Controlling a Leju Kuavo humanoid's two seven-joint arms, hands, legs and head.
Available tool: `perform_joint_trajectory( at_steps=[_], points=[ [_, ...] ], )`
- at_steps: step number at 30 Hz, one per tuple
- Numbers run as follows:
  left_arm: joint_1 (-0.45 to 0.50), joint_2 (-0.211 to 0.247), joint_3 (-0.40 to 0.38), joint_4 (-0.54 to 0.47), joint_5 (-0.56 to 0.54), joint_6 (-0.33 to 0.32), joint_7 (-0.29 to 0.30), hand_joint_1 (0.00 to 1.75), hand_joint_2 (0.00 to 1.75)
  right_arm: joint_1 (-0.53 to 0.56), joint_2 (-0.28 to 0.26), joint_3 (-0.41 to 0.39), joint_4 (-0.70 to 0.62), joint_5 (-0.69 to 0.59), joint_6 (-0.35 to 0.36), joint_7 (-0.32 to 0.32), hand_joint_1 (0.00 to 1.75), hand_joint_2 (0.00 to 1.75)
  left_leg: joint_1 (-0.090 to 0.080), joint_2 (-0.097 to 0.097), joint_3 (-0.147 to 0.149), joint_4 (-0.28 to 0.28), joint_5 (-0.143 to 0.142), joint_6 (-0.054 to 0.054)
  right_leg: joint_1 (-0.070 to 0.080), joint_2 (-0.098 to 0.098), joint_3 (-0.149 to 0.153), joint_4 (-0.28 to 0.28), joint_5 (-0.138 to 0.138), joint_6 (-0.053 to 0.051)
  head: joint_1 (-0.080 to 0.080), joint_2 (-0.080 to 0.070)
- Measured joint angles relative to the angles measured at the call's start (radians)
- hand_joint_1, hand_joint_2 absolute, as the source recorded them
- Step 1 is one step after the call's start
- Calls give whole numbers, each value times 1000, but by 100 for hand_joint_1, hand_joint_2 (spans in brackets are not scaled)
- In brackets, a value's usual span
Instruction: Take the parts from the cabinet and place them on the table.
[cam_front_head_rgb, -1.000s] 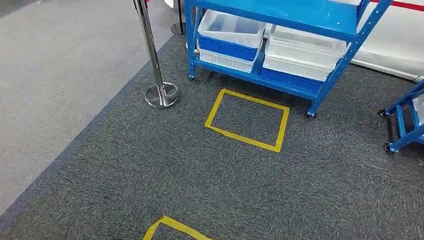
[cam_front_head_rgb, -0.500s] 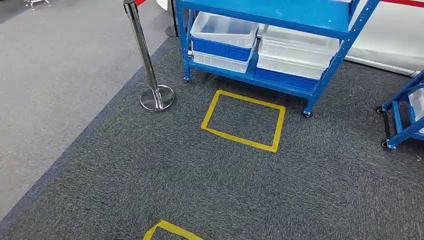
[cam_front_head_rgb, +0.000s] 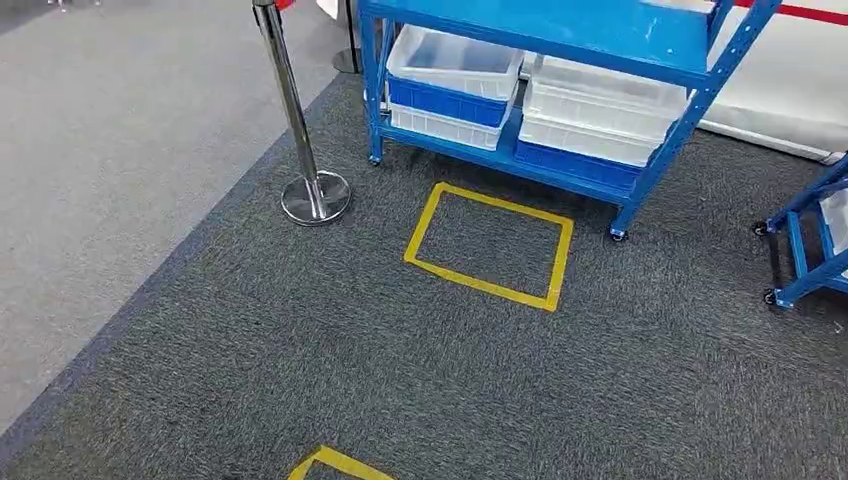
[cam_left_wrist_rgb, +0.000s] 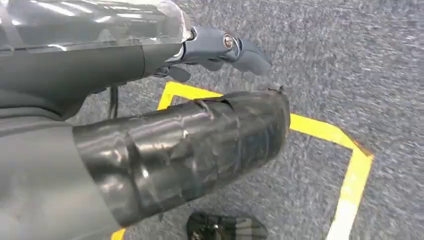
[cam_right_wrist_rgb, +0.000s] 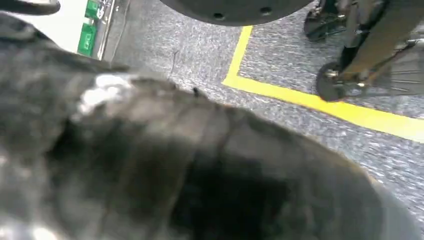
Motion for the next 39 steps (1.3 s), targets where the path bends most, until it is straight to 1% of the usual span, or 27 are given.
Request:
perform_joint_trajectory(
  at_steps=[3, 5, 6, 8, 9, 10, 11, 13, 14, 15, 18, 19, 20, 21, 23, 24, 25, 26, 27, 29, 31, 33, 34, 35, 36, 37, 39],
  points=[
    [-4, 0, -1, 0, -4, 0, -1, 0, 0, -2, 0, 0, 0, 0, 0, 0, 0, 0, 3, 3, 5, -8, -5, -16, 5, 2, 2, -4, -13, -15, -3, 0],
    [-7, 2, -2, 0, -5, 0, -1, 0, 0, -1, 0, 0, 0, 0, 0, 0, 0, 0, 7, 1, 11, 11, -22, -25, -6, 3, 20, -23, -11, -26, -2, 0],
    [-7, 2, -2, 0, -5, 0, -2, 0, 0, 1, 0, 0, 0, 0, 0, 0, 0, 0, 7, 0, -13, 60, -51, -26, -7, 0, 24, -26, -14, -36, -5, 0],
    [-4, 2, -2, 0, -5, 0, -2, 0, 0, -1, 0, 0, 0, 0, 0, 0, 0, 0, 8, -1, -106, 228, -122, -32, -4, 0, 29, -25, -22, -45, -5, 0],
    [-2, 2, -2, 0, -5, 0, -2, 0, 0, -1, 0, 0, 0, 0, 0, 0, 0, 0, 8, -1, -147, 292, -138, -34, -2, 1, 31, -24, -26, -47, -5, 0],
    [-1, 2, -2, 0, -5, -1, -2, 0, 0, -1, 0, 0, 0, 0, 1, 0, 0, 0, 8, -1, -170, 317, -129, -36, -1, 3, 35, -22, -30, -46, -5, 0],
    [0, 2, -2, 0, -5, -1, -3, 0, 0, -1, 0, 0, 0, 0, 3, 0, 0, 0, 8, -1, -170, 292, -92, -35, -1, 6, 42, -20, -36, -45, -5, 0],
    [0, 3, -2, 0, -5, -1, -4, 0, 0, 0, 0, 0, 0, 2, 3, 0, 0, 0, 8, -1, -112, 135, 22, -26, 0, 8, 61, -16, -52, -39, -5, 0],
    [0, 4, -2, 0, -5, -2, -4, 0, 0, 1, 0, 0, 0, 3, 3, 0, 0, 0, 7, -1, -85, 52, 60, -19, 0, 8, 69, -15, -61, -36, -5, 0],
    [2, 6, -2, 0, -5, -2, -4, 0, 0, 0, 1, 0, 2, 4, 3, 0, 0, 0, -1, -2, -76, 44, 41, -17, 7, 7, 63, -13, -67, -28, -5, 0],
    [-1, 6, -3, 0, -5, -3, -7, 0, 0, -3, 1, 0, 2, 6, 3, 0, 0, 0, -5, -2, -68, 29, 35, -7, 2, 6, 66, -19, -67, -15, -5, 0],
    [-1, 5, -3, 0, -5, -3, -7, 0, 0, -8, 1, 0, 2, 6, 3, 0, 0, 0, 3, -3, -62, 18, 38, 0, 7, 6, 72, -20, -70, -9, -4, 0],
    [1, 3, -3, 0, -5, -3, -7, 0, 0, -7, 1, 0, 2, 7, 3, 0, 0, 0, 8, -1, -51, 6, 41, 6, 1, 5, 73, -12, -78, -3, -5, 0],
    [0, 3, -3, 0, -5, -3, -7, 0, 0, -6, 1, 0, 2, 7, 3, 0, 0, 0, 9, -1, -44, 1, 39, 14, 2, 5, 57, 26, -98, 0, -2, 0],
    [-1, 3, -3, 0, -5, -3, -7, 0, 0, -5, 1, 0, 2, 7, 3, 0, 0, 0, 9, 1, -41, 1, 33, 21, -3, 5, -35, 185, -166, 8, -2, 0],
    [-2, 3, -3, 0, -5, -3, -7, 0, 0, -5, 1, 0, 2, 7, 3, 0, 0, 0, 8, 1, -38, 1, 29, 22, -6, 5, -81, 258, -185, 11, -2, 0],
    [-1, 4, -3, 0, -5, -3, -7, 0, 0, -4, 1, 0, 3, 7, 3, 0, 0, 0, 8, 0, -33, 1, 24, 21, -9, 5, -110, 293, -179, 14, -2, 0],
    [-1, 4, -3, 0, -5, -3, -7, 0, 0, -3, 1, 0, 3, 7, 3, 0, 0, 0, 9, -1, -25, 1, 19, 19, -11, 5, -113, 278, -148, 16, -2, 0],
    [0, 4, -3, 0, -5, -3, -7, 0, 0, -3, 1, 0, 3, 7, 3, 0, 0, 0, 9, -3, -14, 1, 12, 16, -13, 5, -97, 223, -99, 16, -2, 0],
    [2, 2, -3, 0, -5, -5, -7, 0, 0, -1, 0, 0, 3, 7, 4, 0, 0, 0, 10, -3, 9, 1, -4, 7, -15, 2, -28, 47, 15, 9, -1, 0],
    [-2, 1, -3, 0, -5, -6, -8, 0, 0, -1, 0, 0, 3, 7, 5, 0, 0, 0, 4, -4, 8, 4, -17, -8, -4, 1, -3, -2, -10, 0, -2, 0],
    [-4, 1, -3, 0, -5, -8, -8, 0, 0, -3, 0, 0, 3, 7, 6, 0, 0, 0, 6, 0, 13, -6, -18, -18, 0, 2, -6, 6, -15, -10, -3, 0],
    [-7, 1, -3, 0, -5, -8, -8, 0, 0, -3, 0, 0, 3, 7, 6, 0, 0, 0, 5, 0, 18, -9, -20, -24, 1, 3, -4, 1, -16, -14, -2, 0],
    [-8, 2, -3, 0, -5, -8, -8, 0, 0, -2, 0, 0, 3, 8, 6, 0, 0, 0, 11, -1, 23, -3, -29, -30, -12, 3, 11, -13, -13, -21, -3, 0],
    [-8, 2, -3, 0, -5, -8, -8, 0, 0, 1, 0, 0, 3, 8, 8, 0, 0, 0, 10, -2, 11, 31, -46, -32, -10, 2, 20, -20, -18, -29, -4, 0],
    [-7, 2, -3, 0, -5, -8, -8, 0, 0, 0, 0, 0, 3, 10, 10, 0, 0, 0, 10, -2, -24, 98, -79, -34, -10, -1, 24, -20, -20, -36, -6, 0],
    [-5, 2, -3, 0, -5, -10, -8, 0, 0, 0, 0, 0, 3, 10, 13, 0, 0, 0, 11, -2, -121, 261, -139, -39, -6, -1, 31, -20, -29, -45, -5, 0]
  ],
)
